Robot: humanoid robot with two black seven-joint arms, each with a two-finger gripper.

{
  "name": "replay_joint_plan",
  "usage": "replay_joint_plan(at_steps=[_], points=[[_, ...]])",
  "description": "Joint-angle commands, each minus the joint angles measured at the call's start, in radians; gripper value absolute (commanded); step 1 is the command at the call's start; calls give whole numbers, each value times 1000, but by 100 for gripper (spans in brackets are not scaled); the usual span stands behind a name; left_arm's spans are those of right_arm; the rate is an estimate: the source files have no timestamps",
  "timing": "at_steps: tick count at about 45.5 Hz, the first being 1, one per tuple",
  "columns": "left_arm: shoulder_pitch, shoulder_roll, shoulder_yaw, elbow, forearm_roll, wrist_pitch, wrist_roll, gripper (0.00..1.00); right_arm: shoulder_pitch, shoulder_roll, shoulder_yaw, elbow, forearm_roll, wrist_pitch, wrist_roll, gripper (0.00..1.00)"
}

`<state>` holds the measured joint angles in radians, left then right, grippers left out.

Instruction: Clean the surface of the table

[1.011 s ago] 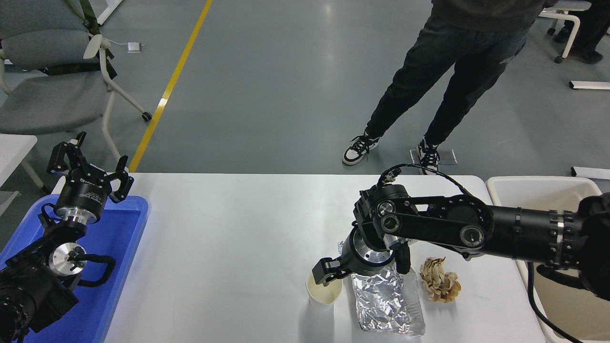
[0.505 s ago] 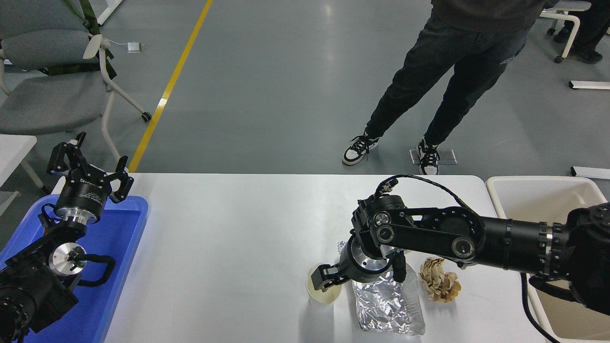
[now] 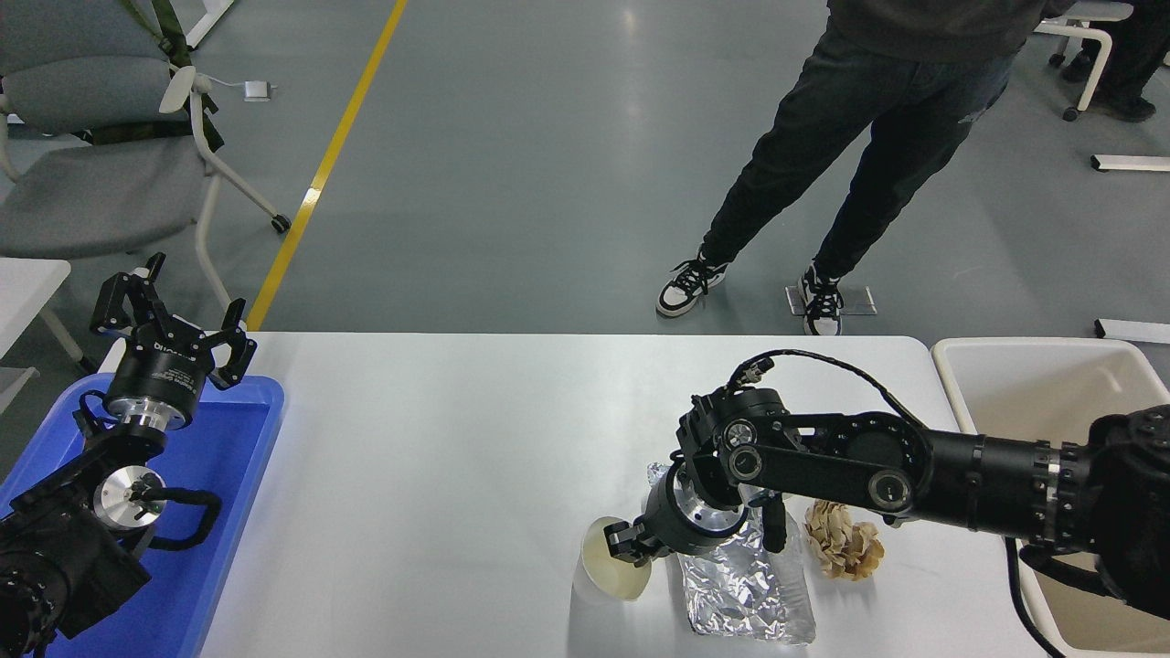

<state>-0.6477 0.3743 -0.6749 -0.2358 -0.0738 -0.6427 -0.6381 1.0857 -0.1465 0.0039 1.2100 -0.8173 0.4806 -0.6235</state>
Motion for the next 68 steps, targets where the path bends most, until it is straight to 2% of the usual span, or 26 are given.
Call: replay_joint_plan(at_steps=[1,7,27,40,48,57,68], points=[[-1,0,0,0,0,0,0,100,23,-36,16,2,12,7,30,0],[0,0,0,0,0,0,0,100,114,-77,15,23,55,22,24,0],[0,0,0,0,0,0,0,100,502,-326,31,163,310,315,-1,0],[0,0,0,0,0,0,0,100,692,-444,54,214,423,392,-4,0],[0,0,0,1,-1,0,0,100,688,-487,51,209,415,392,-4,0],[-1,0,0,0,-1,0,0,100,642,-593,42,201,386,392,-2,0],[0,0,0,1,-1,1,0,100,507,-772,68,151,287,392,4,0]])
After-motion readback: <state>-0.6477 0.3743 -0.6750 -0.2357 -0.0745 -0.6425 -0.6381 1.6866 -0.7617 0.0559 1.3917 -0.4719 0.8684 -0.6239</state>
